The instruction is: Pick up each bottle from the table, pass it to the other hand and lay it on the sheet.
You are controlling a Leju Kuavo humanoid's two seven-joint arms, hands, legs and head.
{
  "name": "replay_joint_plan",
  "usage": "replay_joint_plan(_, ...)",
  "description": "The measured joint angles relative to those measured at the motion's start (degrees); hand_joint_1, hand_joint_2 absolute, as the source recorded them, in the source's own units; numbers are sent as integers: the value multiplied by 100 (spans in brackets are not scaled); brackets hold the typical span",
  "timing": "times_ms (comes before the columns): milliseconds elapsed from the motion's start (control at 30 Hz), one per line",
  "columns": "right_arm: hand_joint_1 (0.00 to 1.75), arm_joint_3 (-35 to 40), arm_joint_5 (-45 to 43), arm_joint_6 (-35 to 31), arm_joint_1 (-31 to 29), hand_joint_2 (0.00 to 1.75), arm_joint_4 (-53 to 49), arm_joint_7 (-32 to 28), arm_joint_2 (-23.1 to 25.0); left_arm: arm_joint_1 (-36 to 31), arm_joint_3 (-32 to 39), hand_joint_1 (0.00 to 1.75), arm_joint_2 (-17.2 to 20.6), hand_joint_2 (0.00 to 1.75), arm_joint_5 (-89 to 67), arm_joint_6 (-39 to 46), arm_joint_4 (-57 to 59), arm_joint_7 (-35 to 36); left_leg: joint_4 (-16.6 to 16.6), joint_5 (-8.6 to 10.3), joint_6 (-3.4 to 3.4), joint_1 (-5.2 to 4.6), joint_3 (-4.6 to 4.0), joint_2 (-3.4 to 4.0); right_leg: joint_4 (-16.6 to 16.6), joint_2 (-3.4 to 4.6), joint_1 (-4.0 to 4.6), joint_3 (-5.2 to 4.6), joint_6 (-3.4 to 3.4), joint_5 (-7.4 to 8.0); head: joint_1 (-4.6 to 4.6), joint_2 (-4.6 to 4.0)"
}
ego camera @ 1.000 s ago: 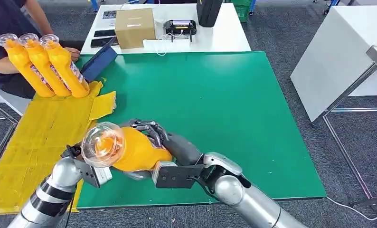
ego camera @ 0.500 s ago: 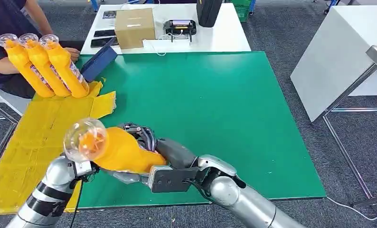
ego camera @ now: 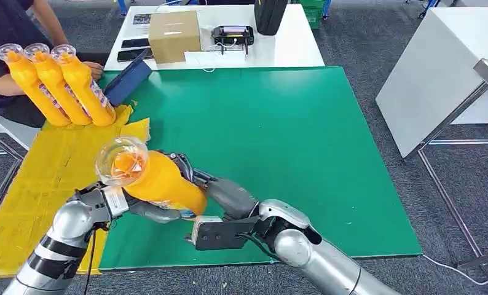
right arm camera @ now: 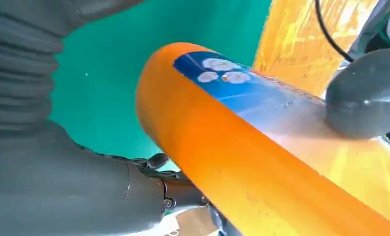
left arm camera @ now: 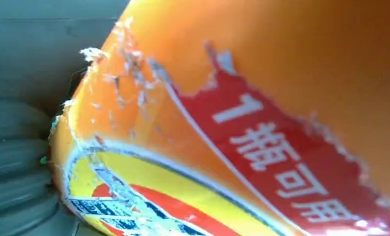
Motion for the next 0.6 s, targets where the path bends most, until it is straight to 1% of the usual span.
replay_joint_plan(167,0,-55,9,0,20,0,-39,4,-63,-48,109,175,33,175,-148,98,0,122,0,0,0,0,0,0,0,2,0,-1,0,0,2,0)
replay_joint_plan(233,0,-92,31,-18,37,0,-61,22,-92,-90,142,175,57,175,-412,285,13,243,0,0,0,0,-1,0,0,0,-1,-3,0,0,2,0)
replay_joint_plan(333,0,-140,87,-50,79,0,-192,44,-144,-290,205,175,147,175,-1433,825,198,596,0,0,0,0,0,0,-1,1,0,-5,0,0,2,0)
replay_joint_plan(433,0,-129,131,-48,154,0,-343,52,-186,-682,223,175,249,175,-2904,1349,575,909,0,6,-6,2,0,0,0,2,2,-5,-1,2,0,0)
replay_joint_plan(600,0,-133,162,-50,225,0,-535,111,-218,-1232,188,175,321,175,-4429,1761,1441,1173,0,8,-5,2,0,1,3,2,2,-5,-1,2,0,0)
